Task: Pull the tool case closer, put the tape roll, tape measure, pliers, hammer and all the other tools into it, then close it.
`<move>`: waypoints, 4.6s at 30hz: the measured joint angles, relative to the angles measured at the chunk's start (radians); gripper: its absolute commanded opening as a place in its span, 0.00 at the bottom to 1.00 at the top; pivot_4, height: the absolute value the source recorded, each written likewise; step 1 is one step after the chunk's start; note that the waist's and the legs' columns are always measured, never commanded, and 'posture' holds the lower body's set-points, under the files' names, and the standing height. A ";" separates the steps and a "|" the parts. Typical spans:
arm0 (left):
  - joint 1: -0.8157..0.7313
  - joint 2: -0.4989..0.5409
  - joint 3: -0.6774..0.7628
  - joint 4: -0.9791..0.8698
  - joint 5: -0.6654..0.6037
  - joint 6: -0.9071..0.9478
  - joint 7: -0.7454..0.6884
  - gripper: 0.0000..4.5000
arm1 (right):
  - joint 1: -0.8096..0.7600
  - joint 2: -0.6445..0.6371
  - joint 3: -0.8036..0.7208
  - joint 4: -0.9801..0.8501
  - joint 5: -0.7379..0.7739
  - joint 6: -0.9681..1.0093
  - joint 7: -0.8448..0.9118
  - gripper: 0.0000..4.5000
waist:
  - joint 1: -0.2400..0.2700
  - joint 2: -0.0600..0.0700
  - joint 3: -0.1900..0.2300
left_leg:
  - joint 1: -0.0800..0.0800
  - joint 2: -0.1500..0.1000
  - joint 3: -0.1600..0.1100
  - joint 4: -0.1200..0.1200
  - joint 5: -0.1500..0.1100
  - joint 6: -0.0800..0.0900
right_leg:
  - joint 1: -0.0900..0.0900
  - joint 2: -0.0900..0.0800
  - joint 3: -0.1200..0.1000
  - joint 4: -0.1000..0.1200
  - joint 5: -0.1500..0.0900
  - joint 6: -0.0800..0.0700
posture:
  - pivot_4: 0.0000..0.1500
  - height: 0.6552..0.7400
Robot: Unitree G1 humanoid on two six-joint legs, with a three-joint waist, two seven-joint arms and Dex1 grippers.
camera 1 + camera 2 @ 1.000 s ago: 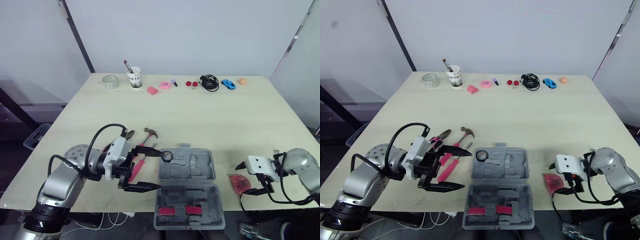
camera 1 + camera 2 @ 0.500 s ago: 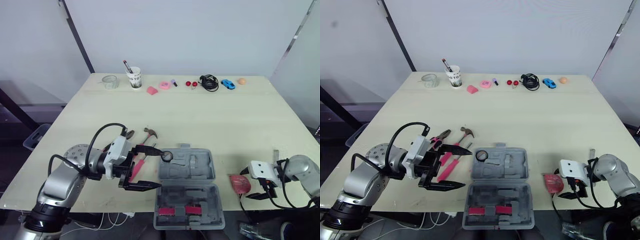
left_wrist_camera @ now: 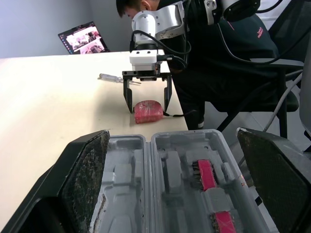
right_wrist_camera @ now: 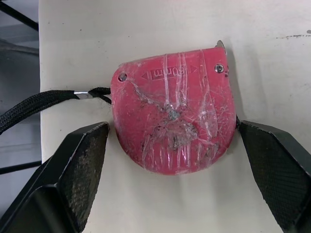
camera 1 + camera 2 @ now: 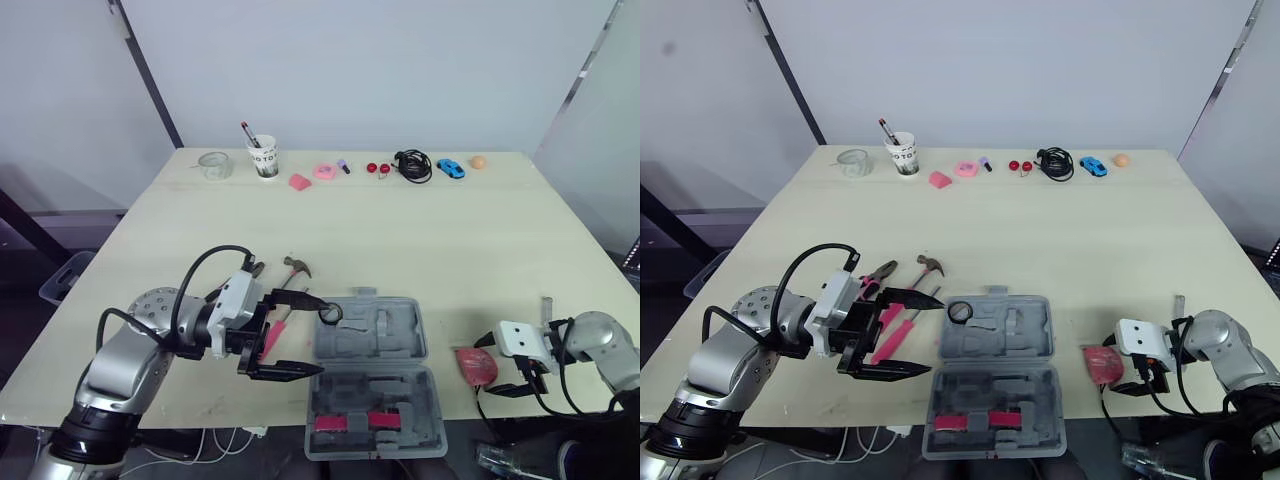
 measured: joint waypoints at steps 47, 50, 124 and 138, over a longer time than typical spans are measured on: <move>0.003 -0.001 0.025 0.055 0.018 -0.032 0.051 1.00 | -0.008 -0.107 0.009 -0.677 -0.092 0.898 -0.202 0.74 | -0.010 0.004 0.004 | 0.006 0.001 -0.001 -0.002 0.000 0.000 | 0.002 -0.001 0.003 0.000 0.000 0.000 | 1.00 1.00; 0.015 -0.003 0.028 0.056 0.018 -0.030 0.070 1.00 | -0.087 -0.097 0.054 -0.728 -0.115 0.992 -0.199 0.74 | -0.008 0.004 0.004 | 0.002 0.001 -0.001 -0.002 0.000 0.000 | -0.001 -0.001 0.003 0.000 0.000 0.000 | 1.00 1.00; 0.152 0.000 0.143 0.044 0.035 -0.049 0.155 1.00 | -0.226 0.217 0.096 -0.700 0.051 0.993 -0.290 0.89 | -0.005 0.002 0.004 | -0.005 0.000 -0.002 -0.002 0.000 0.000 | -0.003 -0.002 -0.003 -0.002 0.001 0.002 | 1.00 1.00; 0.136 0.002 0.142 0.044 0.035 -0.042 0.136 1.00 | -0.060 0.388 -0.065 -0.563 0.176 0.661 -0.427 0.51 | -0.007 0.002 0.004 | -0.004 0.000 -0.001 -0.002 0.000 0.000 | -0.003 -0.002 -0.002 -0.002 0.001 0.002 | 1.00 1.00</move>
